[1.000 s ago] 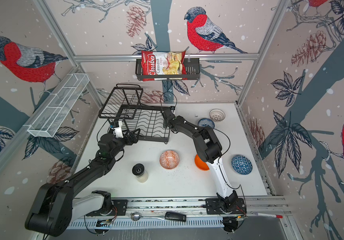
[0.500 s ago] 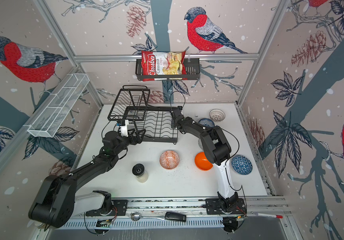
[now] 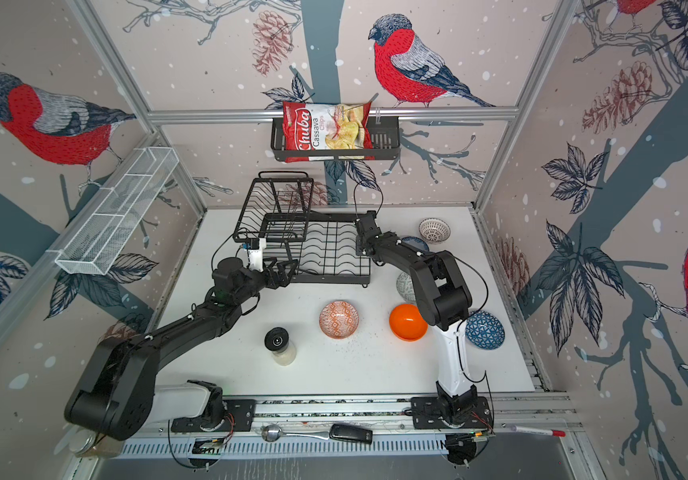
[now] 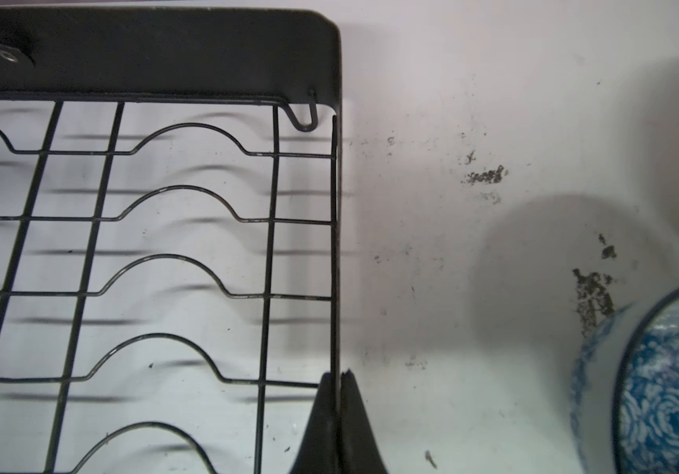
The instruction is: Load the bowls into the dish rack
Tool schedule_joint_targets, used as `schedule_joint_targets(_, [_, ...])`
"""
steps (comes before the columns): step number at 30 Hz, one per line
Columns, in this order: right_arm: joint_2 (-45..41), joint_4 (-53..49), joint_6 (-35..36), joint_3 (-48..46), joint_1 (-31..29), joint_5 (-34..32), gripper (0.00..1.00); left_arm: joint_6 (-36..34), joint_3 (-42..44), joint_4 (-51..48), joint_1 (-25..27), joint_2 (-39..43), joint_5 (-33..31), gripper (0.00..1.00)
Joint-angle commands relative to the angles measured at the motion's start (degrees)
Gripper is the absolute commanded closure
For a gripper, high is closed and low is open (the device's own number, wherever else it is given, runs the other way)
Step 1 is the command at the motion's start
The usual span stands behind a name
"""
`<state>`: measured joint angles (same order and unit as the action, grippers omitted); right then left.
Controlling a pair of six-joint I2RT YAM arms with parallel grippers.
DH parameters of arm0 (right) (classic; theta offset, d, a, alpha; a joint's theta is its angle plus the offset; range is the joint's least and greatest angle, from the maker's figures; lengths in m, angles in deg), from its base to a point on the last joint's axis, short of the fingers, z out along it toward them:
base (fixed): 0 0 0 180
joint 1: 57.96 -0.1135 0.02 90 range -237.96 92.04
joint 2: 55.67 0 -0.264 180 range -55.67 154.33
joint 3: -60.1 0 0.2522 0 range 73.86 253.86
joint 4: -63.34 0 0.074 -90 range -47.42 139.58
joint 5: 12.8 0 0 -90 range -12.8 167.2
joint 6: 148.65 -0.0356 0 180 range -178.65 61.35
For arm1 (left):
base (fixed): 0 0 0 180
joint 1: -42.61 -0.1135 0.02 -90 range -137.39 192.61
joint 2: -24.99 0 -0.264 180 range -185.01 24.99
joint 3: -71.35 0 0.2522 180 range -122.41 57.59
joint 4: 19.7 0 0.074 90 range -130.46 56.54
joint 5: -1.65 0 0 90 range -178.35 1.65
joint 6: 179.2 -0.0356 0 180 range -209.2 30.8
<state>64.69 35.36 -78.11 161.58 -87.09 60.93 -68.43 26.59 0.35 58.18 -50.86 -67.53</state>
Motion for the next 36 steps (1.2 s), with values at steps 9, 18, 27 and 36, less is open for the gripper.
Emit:
schedule_joint_targets(9, [-1.66, 2.23, 2.97, -1.66, 3.22, -2.85, 0.99, -1.06, -0.76, 0.83, 0.47, -0.57, 0.16, 0.03])
schedule_joint_targets(18, [-1.13, 4.97, 7.98, -1.7, 4.51, -4.33, 0.99, -1.55, -1.18, 0.24, 0.95, -0.94, -0.2, 0.03])
schedule_joint_targets(27, [-1.78, 8.36, 13.11, -3.61, 5.44, -3.53, 0.99, -1.96, -1.68, -0.23, 1.93, -1.39, -1.05, 0.03])
schedule_joint_targets(36, [-2.05, 9.05, 14.2, -3.96, 6.1, -3.95, 0.98, -3.09, -2.83, -1.6, 3.69, -2.37, -2.69, 0.03])
